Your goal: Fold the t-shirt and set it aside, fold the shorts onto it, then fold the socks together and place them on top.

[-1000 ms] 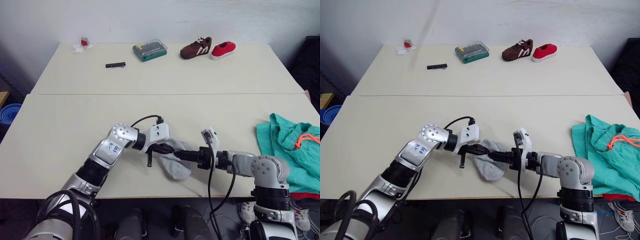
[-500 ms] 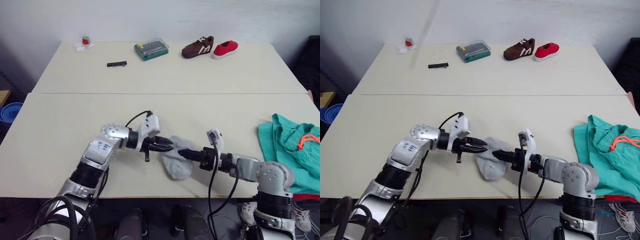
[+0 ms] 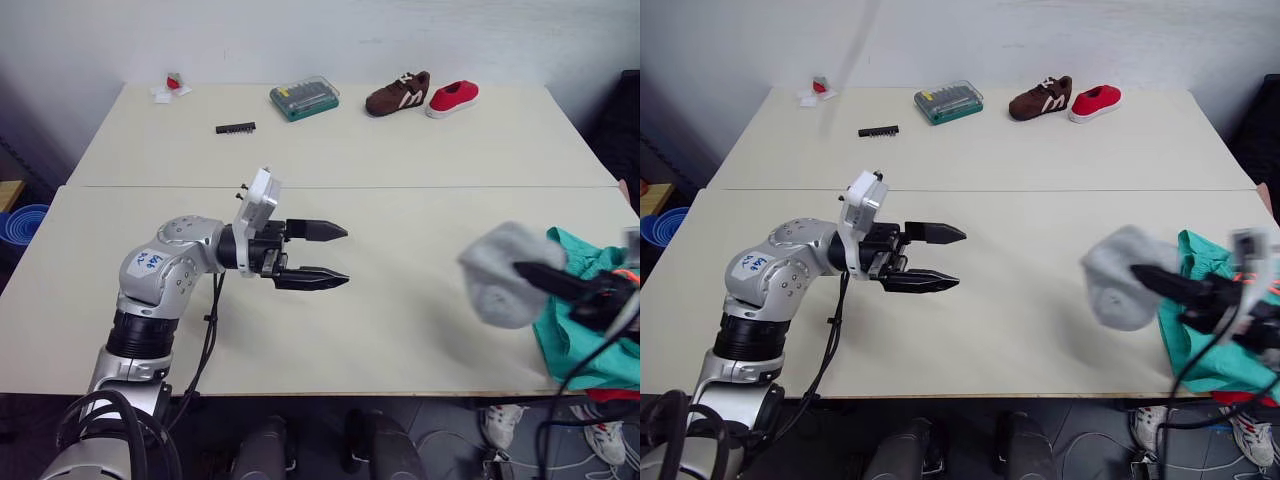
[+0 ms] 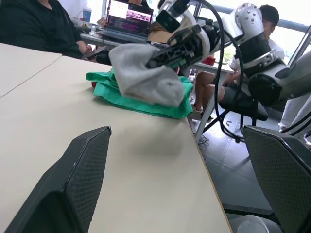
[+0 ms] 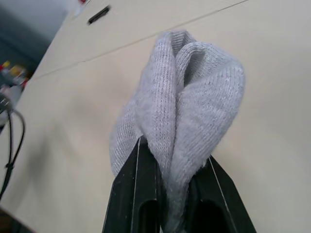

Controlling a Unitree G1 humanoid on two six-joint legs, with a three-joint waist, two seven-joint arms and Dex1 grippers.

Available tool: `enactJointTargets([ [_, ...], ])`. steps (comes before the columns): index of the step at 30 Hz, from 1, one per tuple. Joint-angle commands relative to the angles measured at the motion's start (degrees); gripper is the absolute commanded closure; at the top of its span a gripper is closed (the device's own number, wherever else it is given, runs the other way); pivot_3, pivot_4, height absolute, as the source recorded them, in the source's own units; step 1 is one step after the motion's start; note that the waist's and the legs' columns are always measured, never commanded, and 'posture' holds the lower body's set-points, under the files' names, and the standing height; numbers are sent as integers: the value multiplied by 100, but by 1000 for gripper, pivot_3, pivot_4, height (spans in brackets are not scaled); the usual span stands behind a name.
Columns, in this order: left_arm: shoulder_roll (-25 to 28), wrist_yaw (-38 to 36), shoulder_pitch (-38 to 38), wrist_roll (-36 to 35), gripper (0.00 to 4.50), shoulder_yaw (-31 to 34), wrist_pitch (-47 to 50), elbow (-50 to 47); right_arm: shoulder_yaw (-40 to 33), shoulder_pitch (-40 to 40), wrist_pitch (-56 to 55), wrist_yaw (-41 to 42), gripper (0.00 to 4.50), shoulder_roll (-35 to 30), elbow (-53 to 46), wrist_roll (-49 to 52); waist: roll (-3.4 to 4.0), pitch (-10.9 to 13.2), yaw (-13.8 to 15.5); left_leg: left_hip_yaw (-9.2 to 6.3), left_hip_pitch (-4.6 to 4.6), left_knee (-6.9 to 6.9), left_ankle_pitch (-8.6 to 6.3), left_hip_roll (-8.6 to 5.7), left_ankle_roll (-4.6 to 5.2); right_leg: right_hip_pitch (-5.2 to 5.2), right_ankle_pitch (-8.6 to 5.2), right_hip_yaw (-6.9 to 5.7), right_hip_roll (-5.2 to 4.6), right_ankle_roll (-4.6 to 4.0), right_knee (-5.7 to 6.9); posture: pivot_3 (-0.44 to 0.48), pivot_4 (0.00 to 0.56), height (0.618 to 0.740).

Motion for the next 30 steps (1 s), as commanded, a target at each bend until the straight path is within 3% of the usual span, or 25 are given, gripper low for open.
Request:
enactJointTargets([
  [1,-92,274,101,-247,0,161,1,-401,-538,156,-375,-7,4358,-431,642,-193,0,0,-4,2,0,0,0,1,0,0,0,2,1,0,0,0,150,740],
  [15,139,806,401,-481,0,266,202,-886,-261,149,-2429,-24,4358,-550,3205,-2204,0,1,16,12,5,-8,7,0,-9,-2,1,21,12,10,-4,0,150,740],
  [21,212,795,284,-483,0,162,240,-854,713,328,-3553,598,4358,-278,4000,-3208,-1,1,-12,15,7,-9,9,0,-11,1,3,25,16,17,-9,0,150,740],
  [25,225,715,164,-408,0,132,146,-616,722,432,-3660,953,3128,-323,3980,-3273,12,3,-14,19,11,-9,10,0,-13,-1,3,30,16,18,-5,0,150,740],
  [30,300,646,205,-262,0,122,11,-342,262,1353,-3444,1529,1473,-515,3241,-3204,20,1,11,19,16,-23,12,2,-19,-1,2,31,19,18,-9,0,150,740],
])
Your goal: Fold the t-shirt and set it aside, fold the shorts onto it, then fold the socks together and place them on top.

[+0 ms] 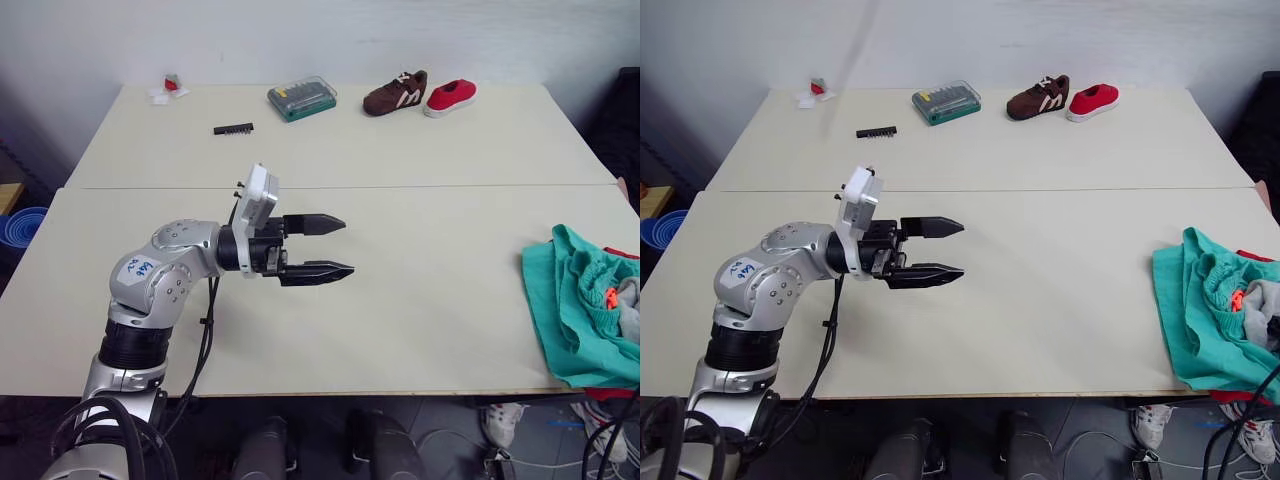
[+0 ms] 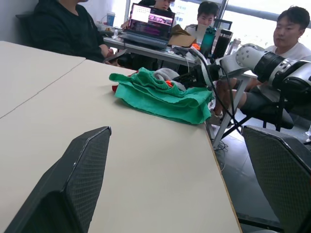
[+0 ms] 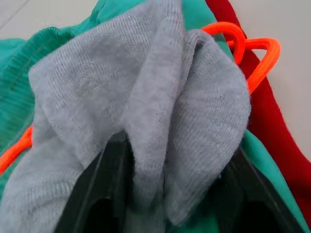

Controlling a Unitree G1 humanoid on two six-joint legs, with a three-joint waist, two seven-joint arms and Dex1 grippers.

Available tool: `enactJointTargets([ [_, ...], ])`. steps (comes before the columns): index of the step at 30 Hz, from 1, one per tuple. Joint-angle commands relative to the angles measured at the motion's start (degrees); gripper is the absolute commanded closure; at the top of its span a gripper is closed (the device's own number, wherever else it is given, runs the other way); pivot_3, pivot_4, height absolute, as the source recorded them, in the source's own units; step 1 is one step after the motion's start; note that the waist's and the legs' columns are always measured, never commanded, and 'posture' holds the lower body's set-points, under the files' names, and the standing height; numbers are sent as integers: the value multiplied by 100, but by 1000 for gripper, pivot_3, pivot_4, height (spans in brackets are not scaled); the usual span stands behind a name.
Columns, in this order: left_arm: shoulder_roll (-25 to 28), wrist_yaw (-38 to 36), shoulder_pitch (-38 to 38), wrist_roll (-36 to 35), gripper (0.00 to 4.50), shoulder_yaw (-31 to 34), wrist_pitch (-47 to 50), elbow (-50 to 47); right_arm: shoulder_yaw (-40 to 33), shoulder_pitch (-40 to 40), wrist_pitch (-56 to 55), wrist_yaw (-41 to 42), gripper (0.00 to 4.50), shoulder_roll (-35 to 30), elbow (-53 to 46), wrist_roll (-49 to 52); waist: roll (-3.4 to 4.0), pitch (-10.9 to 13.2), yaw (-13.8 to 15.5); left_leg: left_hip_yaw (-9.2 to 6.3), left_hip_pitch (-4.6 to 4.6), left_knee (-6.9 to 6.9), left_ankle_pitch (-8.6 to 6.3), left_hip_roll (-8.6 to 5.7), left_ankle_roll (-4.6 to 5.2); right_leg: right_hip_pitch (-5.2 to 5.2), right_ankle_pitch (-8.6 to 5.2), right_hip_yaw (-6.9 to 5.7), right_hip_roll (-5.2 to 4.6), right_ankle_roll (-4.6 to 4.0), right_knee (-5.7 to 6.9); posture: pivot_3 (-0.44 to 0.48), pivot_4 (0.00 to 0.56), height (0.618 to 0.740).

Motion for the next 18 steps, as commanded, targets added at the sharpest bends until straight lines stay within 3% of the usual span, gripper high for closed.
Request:
enactJointTargets([
  [1,133,-84,34,23,0,49,-98,88,-583,653,167,471,1138,-305,-646,64,3,2,13,0,-2,-2,1,-1,-1,-2,0,0,0,0,-1,0,150,740],
  [4,375,-229,108,-84,0,197,19,192,-1099,1847,84,1321,47,-540,-1340,-181,12,4,35,0,-1,-3,0,-3,0,-1,0,0,-2,0,-3,0,150,740],
  [6,615,-334,123,-284,0,405,260,254,-1561,2773,-247,2141,47,-738,-1694,-470,53,4,91,0,-3,-8,-1,-4,2,-5,-1,1,-3,1,-6,0,150,740],
  [9,994,-501,100,-630,0,650,746,375,-2053,3708,-924,3288,47,-893,-1835,-798,44,8,82,4,10,-30,-5,0,5,-4,-6,2,7,0,-15,0,150,740],
  [11,1593,-1008,211,-811,0,713,1065,346,-2562,4159,-1228,4142,47,-1183,-1571,-947,21,18,33,4,14,-35,-14,4,7,-1,-8,2,11,-3,-19,0,150,740],
  [14,2344,-1679,384,-896,0,779,1142,334,-2977,4367,-1503,4796,47,-1657,-938,-1211,10,29,-39,6,12,-47,-18,3,-7,-4,-12,2,10,-14,-35,0,150,740],
  [18,2702,-1867,315,-708,0,914,814,610,-2694,4094,-1948,5103,47,-1900,-295,-1502,2,31,-25,0,10,-52,-18,4,-10,-2,-14,-4,5,-25,-50,0,150,740],
])
